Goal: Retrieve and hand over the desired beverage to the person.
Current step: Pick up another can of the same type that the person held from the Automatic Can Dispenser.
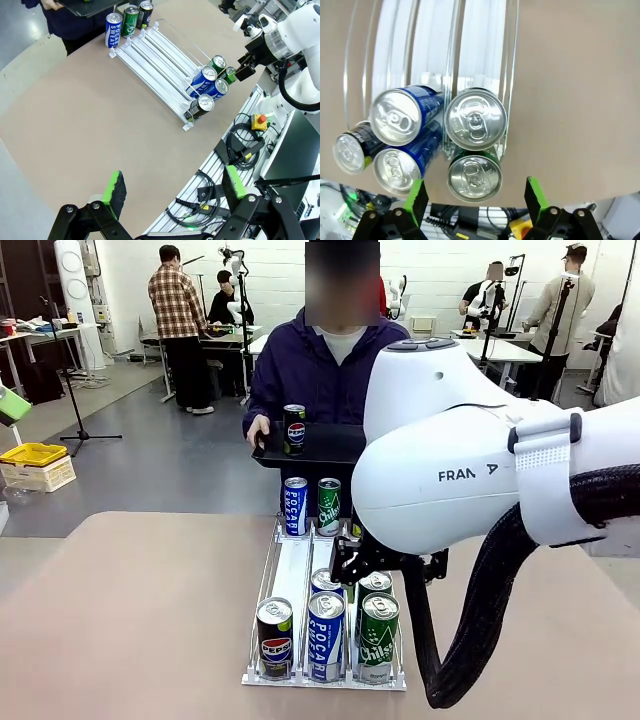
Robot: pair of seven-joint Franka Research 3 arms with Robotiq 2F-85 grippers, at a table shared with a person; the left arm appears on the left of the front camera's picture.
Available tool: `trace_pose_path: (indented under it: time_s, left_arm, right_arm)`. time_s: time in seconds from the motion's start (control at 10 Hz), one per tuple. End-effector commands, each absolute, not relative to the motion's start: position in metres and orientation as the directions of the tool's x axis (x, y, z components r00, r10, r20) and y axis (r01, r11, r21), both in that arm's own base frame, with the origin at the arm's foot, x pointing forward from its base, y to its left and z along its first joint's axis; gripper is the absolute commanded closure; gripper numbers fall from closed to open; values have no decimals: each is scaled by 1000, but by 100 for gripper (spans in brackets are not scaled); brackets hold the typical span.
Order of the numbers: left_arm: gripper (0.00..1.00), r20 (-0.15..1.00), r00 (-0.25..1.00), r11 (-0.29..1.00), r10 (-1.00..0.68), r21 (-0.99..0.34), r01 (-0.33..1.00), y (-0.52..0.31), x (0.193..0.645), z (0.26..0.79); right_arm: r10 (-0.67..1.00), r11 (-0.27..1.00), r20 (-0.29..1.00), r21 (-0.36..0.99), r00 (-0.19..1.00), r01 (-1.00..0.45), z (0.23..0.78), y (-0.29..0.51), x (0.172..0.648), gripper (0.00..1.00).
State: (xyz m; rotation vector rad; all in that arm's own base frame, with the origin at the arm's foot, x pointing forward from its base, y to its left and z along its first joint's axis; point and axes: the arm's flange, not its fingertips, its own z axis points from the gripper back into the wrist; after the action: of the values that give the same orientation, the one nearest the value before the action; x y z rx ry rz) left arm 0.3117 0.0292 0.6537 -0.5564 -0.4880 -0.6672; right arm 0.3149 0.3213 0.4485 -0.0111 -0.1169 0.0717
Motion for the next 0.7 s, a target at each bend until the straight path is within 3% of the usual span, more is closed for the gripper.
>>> trace_pose_path:
  time_s: [0.0, 0.6]
  left_arm:
    - [0, 593, 677, 640, -436, -324, 697, 31, 312, 654]
    - [0, 593, 677, 640, -436, -324, 697, 31, 312, 654]
  right_arm:
    - [33, 999, 82, 7, 996, -34, 444, 317, 312, 0]
    - [45, 999, 46, 26, 998, -46, 434, 316, 319, 0]
